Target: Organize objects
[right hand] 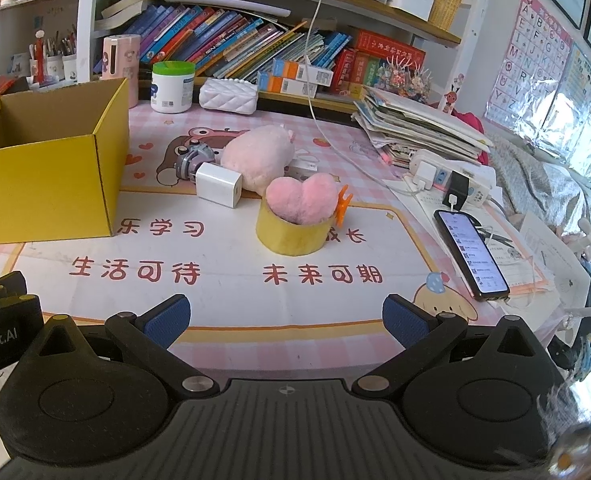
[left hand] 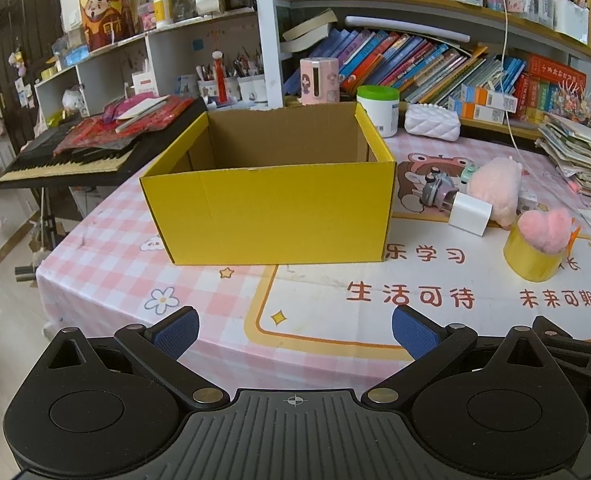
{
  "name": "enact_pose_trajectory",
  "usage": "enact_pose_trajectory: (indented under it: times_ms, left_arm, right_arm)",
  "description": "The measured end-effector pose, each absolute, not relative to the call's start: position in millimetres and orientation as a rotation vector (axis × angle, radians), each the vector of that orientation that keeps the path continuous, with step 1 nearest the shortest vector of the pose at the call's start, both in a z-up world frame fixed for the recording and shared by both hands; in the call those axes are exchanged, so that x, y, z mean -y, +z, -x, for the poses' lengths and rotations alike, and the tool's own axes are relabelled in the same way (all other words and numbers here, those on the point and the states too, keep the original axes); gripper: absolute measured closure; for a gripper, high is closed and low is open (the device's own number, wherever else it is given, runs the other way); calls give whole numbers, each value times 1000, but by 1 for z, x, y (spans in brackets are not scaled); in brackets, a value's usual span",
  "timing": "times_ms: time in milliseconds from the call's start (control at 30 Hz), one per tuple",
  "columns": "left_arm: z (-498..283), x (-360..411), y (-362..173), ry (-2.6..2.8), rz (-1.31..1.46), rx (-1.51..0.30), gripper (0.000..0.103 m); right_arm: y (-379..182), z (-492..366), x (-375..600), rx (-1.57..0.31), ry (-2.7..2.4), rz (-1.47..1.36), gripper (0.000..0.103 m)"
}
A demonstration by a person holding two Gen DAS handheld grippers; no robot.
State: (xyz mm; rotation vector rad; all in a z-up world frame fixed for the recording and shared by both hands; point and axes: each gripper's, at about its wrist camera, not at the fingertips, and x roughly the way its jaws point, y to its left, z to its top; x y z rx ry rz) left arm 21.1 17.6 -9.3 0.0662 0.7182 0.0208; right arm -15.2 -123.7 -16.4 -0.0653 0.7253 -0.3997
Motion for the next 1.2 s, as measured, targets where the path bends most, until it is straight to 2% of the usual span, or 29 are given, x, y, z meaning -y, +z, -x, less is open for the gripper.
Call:
enact_pose_trajectory:
  times_ms: [567, 1200]
  left_arm:
    - [-42, 8, -12, 40, -41, -729, 0]
    - [-69, 61, -19, 123, 1, -752, 0]
  right_arm:
    - [-19, -14, 153, -732, -334, 94, 0]
    - [-38, -62, 236, -780, -199, 91, 0]
